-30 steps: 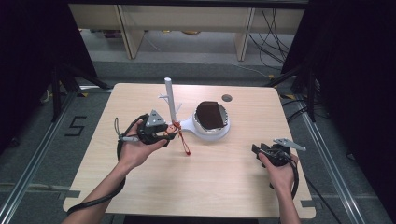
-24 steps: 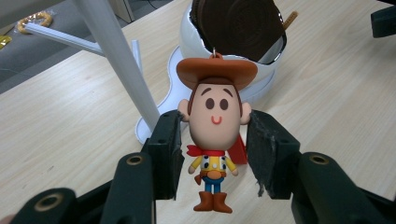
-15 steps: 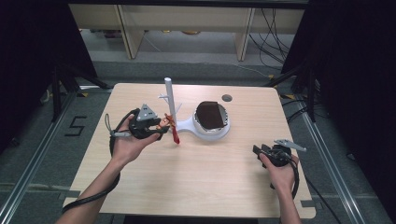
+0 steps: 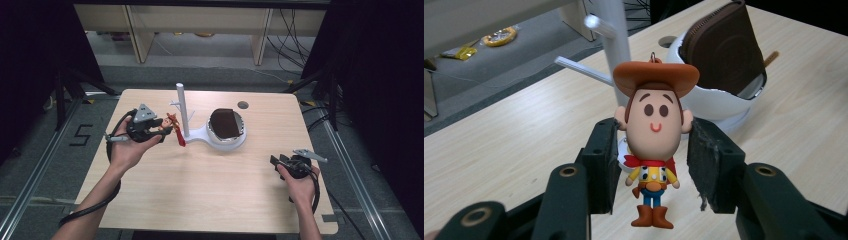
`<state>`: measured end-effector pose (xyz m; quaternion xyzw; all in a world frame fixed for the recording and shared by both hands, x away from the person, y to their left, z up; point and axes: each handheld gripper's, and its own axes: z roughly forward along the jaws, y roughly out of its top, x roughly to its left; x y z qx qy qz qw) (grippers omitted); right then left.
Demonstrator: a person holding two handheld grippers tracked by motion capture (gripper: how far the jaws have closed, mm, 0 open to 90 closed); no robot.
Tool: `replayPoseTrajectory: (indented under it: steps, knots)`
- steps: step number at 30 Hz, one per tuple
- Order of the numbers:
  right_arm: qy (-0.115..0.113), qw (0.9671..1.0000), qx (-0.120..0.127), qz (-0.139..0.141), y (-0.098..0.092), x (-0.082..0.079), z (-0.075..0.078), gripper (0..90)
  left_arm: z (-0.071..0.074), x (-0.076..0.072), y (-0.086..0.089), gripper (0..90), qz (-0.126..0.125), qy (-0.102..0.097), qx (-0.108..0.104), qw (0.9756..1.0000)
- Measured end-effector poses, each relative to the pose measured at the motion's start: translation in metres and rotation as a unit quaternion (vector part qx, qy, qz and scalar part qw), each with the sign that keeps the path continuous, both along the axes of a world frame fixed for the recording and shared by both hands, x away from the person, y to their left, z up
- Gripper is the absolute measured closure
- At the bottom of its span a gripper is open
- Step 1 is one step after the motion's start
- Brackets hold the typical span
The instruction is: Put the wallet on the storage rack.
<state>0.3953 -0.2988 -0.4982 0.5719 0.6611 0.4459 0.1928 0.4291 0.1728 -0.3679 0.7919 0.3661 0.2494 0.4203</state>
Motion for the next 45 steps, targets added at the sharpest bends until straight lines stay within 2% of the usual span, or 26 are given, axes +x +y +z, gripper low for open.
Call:
replayPoseTrajectory:
  steps: [5, 6, 7, 9, 11, 13, 14, 15, 16, 17, 18, 21, 22, 23, 24, 28, 29, 32, 34, 36, 38, 40, 45]
  knots:
    - [0.0, 1.0, 0.0, 0.0, 0.0, 0.0, -0.001, 54.4, 0.011, 0.004, 0.007, 55.7, 0.013, -0.013, -0.014, 0.9997]
    - [0.0, 1.0, 0.0, -0.002, 0.0, 0.0, -0.001, 54.3, 0.013, 0.004, 0.009, 55.7, 0.014, -0.013, -0.005, 0.9998]
    - [0.002, 1.0, 0.001, -0.004, 0.0, 0.0, -0.001, 54.3, 0.014, 0.005, 0.009, 55.6, 0.019, -0.017, -0.014, 0.9996]
    - [0.004, 1.0, 0.005, -0.008, 0.001, 0.0, -0.001, 54.3, 0.017, 0.006, 0.011, 55.7, 0.021, -0.02, -0.017, 0.9994]
    - [0.004, 0.9999, 0.007, -0.011, 0.002, -0.001, -0.001, 54.3, 0.018, 0.006, 0.012, 55.6, 0.022, -0.022, -0.018, 0.9994]
    - [0.003, 1.0, 0.004, -0.008, 0.001, 0.0, -0.002, 54.2, 0.022, 0.007, 0.015, 55.6, 0.022, -0.022, -0.007, 0.9995]
    - [-0.001, 1.0, -0.002, -0.001, 0.0, 0.0, -0.002, 54.2, 0.023, 0.007, 0.016, 55.6, 0.027, -0.027, -0.019, 0.9991]
    - [-0.001, 1.0, -0.002, -0.001, 0.0, 0.0, -0.002, 54.2, 0.023, 0.007, 0.016, 55.6, 0.027, -0.027, -0.019, 0.9991]
    - [0.0, 1.0, -0.002, 0.0, 0.0, 0.0, -0.002, 54.1, 0.024, 0.01, 0.017, 55.6, 0.017, -0.038, -0.012, 0.9991]
    - [0.001, 1.0, -0.002, 0.0, 0.0, 0.0, -0.002, 54.1, 0.025, 0.01, 0.018, 55.6, 0.018, -0.04, -0.014, 0.999]
    - [0.006, 1.0, -0.003, -0.002, 0.0, 0.0, -0.002, 54.1, 0.026, 0.008, 0.018, 55.6, 0.03, -0.03, -0.021, 0.9989]
    - [0.005, 1.0, -0.001, 0.0, 0.001, 0.0, -0.002, 54.0, 0.027, 0.009, 0.019, 55.6, 0.026, -0.031, -0.026, 0.9988]
    - [0.005, 1.0, -0.002, -0.003, 0.001, 0.0, -0.002, 54.0, 0.028, 0.008, 0.019, 55.6, 0.032, -0.032, -0.02, 0.9988]
    - [0.005, 1.0, -0.001, -0.003, 0.001, 0.0, -0.002, 54.0, 0.029, 0.009, 0.019, 55.6, 0.025, -0.031, -0.023, 0.9989]
    - [0.004, 1.0, -0.005, -0.004, 0.001, 0.001, -0.002, 53.9, 0.03, 0.008, 0.019, 55.6, 0.031, -0.035, -0.021, 0.9987]
    - [0.005, 1.0, -0.006, -0.004, 0.001, 0.001, -0.003, 53.9, 0.032, 0.008, 0.018, 55.6, 0.028, -0.038, -0.022, 0.9986]
    - [0.021, 0.9996, 0.014, -0.014, 0.005, -0.002, -0.001, 53.8, 0.034, 0.009, 0.017, 55.6, 0.022, -0.043, -0.022, 0.9986]
    - [0.022, 0.9996, 0.015, -0.011, 0.005, -0.002, -0.002, 53.8, 0.035, 0.009, 0.016, 55.6, 0.028, -0.041, -0.022, 0.9985]
    - [0.022, 0.9996, 0.015, -0.011, 0.005, -0.002, -0.002, 53.7, 0.036, 0.011, 0.015, 55.6, 0.02, -0.046, -0.025, 0.9985]
    - [0.025, 0.9996, 0.013, -0.011, 0.005, -0.002, -0.002, 53.6, 0.036, 0.012, 0.014, 55.6, 0.027, -0.043, -0.026, 0.9983]
    - [0.023, 0.9996, 0.01, -0.013, 0.005, -0.001, -0.002, 53.5, 0.036, 0.014, 0.014, 55.6, 0.022, -0.046, -0.027, 0.9983]
    - [0.024, 0.9995, 0.014, -0.014, 0.005, -0.001, -0.003, 53.3, 0.036, 0.016, 0.014, 55.6, 0.031, -0.043, -0.027, 0.9982]
    - [0.025, 0.9995, 0.009, -0.015, 0.005, -0.001, -0.003, 53.2, 0.034, 0.019, 0.013, 55.5, 0.034, -0.041, -0.03, 0.9981]
